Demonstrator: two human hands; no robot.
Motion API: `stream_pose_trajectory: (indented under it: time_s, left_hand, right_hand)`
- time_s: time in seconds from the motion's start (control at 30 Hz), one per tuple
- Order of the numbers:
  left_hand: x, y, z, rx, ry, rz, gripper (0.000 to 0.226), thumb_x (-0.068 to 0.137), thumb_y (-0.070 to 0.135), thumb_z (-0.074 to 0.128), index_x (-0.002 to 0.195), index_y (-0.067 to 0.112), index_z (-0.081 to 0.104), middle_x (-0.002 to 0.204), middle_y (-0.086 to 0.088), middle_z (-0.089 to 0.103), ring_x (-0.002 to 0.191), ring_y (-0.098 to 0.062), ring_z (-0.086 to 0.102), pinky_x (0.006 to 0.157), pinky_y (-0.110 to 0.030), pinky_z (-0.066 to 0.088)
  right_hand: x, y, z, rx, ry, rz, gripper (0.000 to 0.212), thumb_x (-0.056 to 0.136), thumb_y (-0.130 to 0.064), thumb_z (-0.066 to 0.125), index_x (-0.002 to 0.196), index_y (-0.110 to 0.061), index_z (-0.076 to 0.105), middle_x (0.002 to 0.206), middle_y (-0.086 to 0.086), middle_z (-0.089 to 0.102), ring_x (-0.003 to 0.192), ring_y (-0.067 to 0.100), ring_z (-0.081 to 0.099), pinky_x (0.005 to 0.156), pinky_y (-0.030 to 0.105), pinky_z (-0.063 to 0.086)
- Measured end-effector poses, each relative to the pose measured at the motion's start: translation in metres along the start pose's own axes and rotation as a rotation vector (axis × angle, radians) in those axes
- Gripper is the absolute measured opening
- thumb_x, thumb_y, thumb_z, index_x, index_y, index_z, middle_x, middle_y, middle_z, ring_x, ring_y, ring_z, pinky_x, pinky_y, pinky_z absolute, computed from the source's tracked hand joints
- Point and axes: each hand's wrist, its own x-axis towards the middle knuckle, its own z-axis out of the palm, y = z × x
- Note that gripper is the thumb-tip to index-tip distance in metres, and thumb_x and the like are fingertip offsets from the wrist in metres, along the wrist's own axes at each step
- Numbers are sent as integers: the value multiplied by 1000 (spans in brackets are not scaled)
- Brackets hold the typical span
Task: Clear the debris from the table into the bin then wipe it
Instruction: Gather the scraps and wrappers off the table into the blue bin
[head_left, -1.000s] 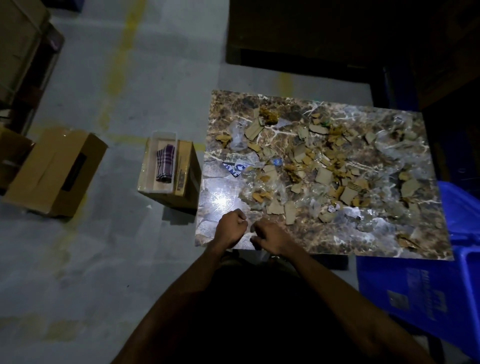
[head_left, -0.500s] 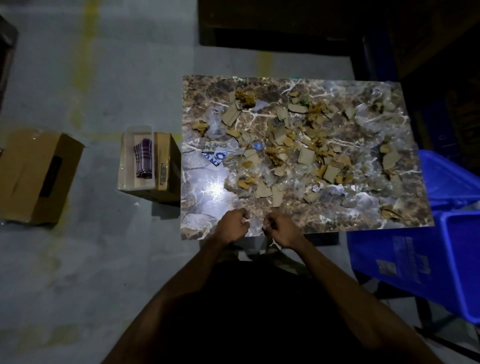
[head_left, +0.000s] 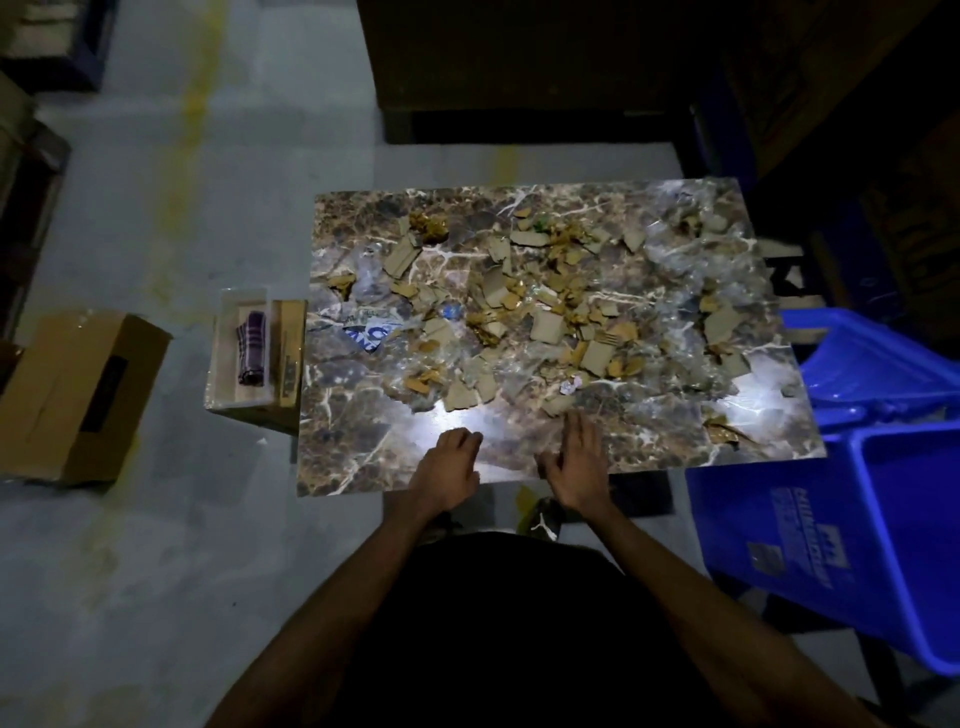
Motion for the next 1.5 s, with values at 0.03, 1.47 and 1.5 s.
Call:
stream_pose_trajectory:
  time_s: [0.03, 1.47, 1.5]
  left_hand:
    - [2, 9, 4, 22, 2, 8, 50, 83, 21, 60, 130, 8, 52, 134, -18, 49, 125, -39, 45, 82, -47, 52]
    - [124, 120, 5, -14, -78, 222, 69, 80, 19, 57, 146, 3, 44, 146, -20, 42, 125, -41, 48, 91, -43, 51]
    - [125, 122, 7, -6, -73, 220, 70, 80, 20, 56, 146, 3, 43, 147, -19, 42, 128, -41, 47, 92, -44, 51]
  right_hand:
    - [1, 11, 1, 0, -54, 77, 90, 101, -59, 47, 165, -11, 5, 173, 13, 2, 158, 36, 5, 125, 54, 11]
    - [59, 85, -56, 242, -47, 209, 77, 104, -66, 32, 165, -27, 6, 173, 10, -5, 159, 32, -8, 126, 56, -1]
    - [62, 79, -57, 232, -63, 121, 76, 103, -69, 28, 165, -30, 9, 174, 7, 0, 160, 30, -5, 127, 53, 2]
